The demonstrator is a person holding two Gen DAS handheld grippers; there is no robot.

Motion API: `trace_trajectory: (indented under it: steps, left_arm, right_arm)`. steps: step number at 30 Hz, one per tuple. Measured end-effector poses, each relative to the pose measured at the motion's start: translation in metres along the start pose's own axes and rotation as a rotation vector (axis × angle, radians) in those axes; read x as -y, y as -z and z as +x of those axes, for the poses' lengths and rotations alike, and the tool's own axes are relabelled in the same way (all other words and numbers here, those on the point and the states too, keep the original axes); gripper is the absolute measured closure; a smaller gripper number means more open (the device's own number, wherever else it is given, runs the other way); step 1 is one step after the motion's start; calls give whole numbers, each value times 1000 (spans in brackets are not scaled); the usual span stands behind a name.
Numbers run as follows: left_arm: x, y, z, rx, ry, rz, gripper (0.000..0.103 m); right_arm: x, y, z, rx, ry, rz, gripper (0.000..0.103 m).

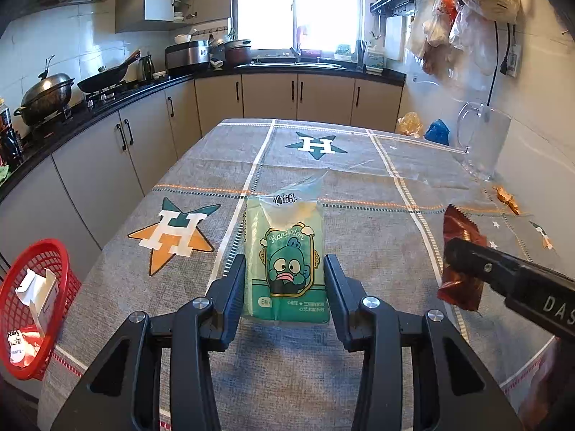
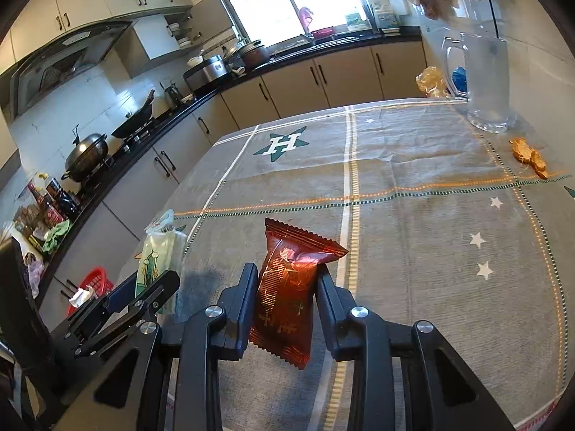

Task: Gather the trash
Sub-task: 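Carry the tissue pack with the left tool while the right tool carries the red packet to the basket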

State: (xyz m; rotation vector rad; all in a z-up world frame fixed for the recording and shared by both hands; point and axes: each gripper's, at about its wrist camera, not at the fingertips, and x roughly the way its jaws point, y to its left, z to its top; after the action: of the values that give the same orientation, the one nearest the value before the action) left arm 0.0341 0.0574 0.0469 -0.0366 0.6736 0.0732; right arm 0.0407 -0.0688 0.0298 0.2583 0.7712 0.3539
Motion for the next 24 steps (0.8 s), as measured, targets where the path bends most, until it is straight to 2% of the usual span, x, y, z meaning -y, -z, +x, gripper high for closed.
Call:
trace_trajectory:
  steps: [24]
  left_arm:
    - [-2,-2,-7,41,-56,8,62]
  right_arm:
    - [-1,1,-2,7,-8,-2,68]
